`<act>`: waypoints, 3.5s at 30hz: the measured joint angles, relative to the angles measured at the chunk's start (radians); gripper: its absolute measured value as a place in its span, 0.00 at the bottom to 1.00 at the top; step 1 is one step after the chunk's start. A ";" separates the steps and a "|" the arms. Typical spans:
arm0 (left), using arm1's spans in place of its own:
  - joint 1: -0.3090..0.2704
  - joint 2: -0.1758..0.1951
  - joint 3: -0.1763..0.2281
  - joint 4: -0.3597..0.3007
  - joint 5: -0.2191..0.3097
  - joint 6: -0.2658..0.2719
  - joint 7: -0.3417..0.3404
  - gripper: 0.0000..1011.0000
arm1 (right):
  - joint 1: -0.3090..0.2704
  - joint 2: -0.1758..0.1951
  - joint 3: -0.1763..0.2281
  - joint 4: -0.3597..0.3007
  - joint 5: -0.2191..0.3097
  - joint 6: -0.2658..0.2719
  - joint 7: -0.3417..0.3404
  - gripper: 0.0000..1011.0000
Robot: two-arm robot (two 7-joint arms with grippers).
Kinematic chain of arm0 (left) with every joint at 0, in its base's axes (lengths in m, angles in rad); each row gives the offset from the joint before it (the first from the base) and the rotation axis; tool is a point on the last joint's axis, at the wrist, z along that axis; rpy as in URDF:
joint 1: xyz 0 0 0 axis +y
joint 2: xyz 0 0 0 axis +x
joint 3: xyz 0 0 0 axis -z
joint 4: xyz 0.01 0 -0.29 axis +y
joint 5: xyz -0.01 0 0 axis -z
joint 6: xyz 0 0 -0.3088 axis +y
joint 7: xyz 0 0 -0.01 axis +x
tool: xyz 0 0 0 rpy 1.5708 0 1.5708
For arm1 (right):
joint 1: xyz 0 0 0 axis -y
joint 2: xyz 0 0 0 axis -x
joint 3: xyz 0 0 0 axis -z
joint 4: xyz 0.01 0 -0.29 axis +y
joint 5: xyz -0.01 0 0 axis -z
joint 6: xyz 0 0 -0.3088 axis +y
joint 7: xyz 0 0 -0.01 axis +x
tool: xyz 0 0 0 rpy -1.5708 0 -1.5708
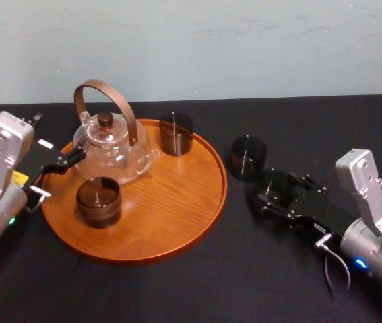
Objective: Pick up the glass from the table and place it on the tray.
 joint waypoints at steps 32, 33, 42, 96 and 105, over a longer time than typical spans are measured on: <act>0.000 0.000 0.000 0.000 0.000 0.000 0.000 0.99 | 0.089 -0.061 -0.139 -0.097 -0.042 0.016 0.060 0.88; 0.000 0.000 0.000 0.000 0.000 0.000 0.000 0.99 | 0.094 -0.066 -0.144 -0.091 -0.043 0.016 0.061 0.88; 0.000 0.000 0.000 0.000 0.000 0.000 0.000 0.99 | 0.143 -0.108 -0.195 -0.015 -0.053 -0.002 0.074 0.88; 0.000 0.000 0.000 0.000 0.000 0.000 0.000 0.99 | 0.226 -0.187 -0.268 0.176 -0.070 -0.047 0.096 0.90; 0.000 0.000 0.000 0.000 0.000 0.000 0.000 0.99 | 0.226 -0.187 -0.267 0.175 -0.070 -0.046 0.096 0.99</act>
